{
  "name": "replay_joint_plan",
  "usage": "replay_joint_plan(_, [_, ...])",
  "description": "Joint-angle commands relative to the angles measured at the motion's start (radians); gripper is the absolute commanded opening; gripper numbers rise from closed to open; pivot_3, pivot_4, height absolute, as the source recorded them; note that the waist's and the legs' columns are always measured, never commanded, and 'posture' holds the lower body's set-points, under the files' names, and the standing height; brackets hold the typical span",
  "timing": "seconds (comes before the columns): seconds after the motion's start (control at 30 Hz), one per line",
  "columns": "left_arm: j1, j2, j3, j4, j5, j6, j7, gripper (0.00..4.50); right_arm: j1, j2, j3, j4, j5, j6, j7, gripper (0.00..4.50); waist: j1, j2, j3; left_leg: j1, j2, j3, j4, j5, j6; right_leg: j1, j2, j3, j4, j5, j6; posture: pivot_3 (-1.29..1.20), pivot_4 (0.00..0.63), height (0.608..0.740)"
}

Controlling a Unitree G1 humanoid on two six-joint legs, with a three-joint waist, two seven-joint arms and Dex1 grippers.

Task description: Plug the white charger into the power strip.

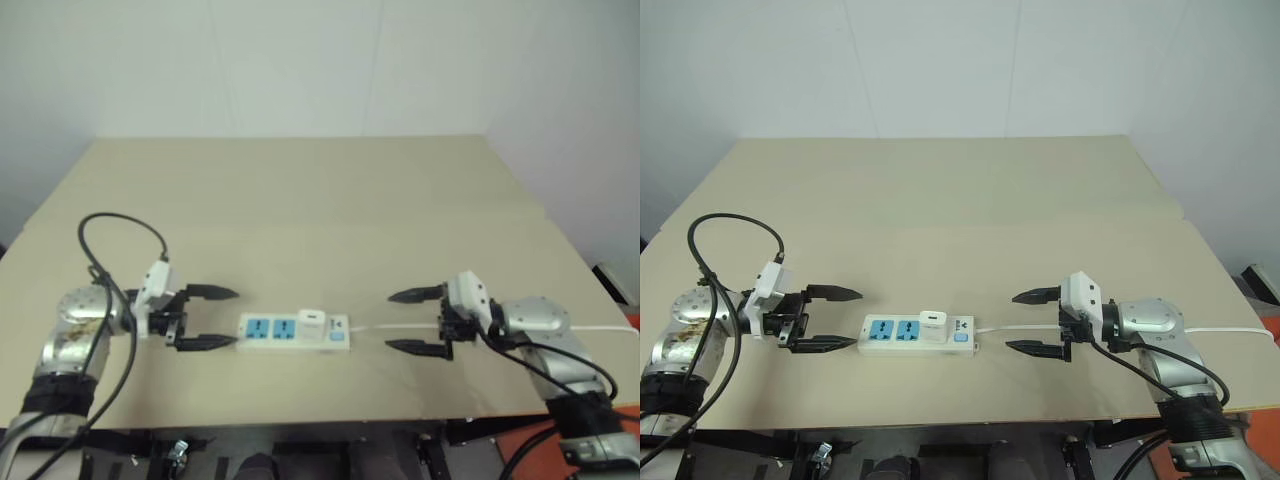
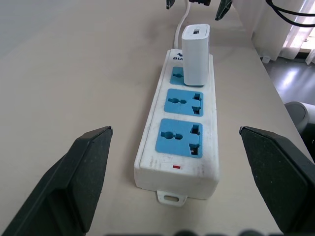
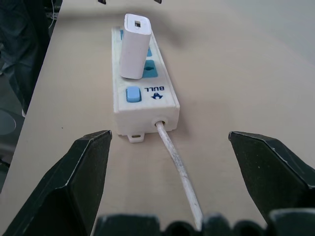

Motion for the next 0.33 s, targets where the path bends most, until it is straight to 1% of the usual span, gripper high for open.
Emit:
replay_joint_plan(0.03, [-0.01, 0.002, 0.011, -0.014, 0.008, 0.0, 0.002, 4.5, 0.009, -0.015, -0.03, -0.042, 0.025, 0.016, -0.012, 4.47, 0.0, 0.0, 0.0, 0.0, 0.0, 0.0, 0.0, 0.0, 0.0, 0.0, 0.0, 0.0, 0.0, 0.0, 0.0, 0.0, 0.15, 0.74])
replay_joint_plan(0.33, [0.01, 0.001, 0.02, -0.033, 0.008, 0.009, 0.01, 4.5, 0.019, -0.019, -0.03, -0.04, 0.024, 0.014, -0.016, 4.47, 0.0, 0.0, 0.0, 0.0, 0.0, 0.0, 0.0, 0.0, 0.0, 0.0, 0.0, 0.0, 0.0, 0.0, -0.001, 0.0, 0.15, 0.74])
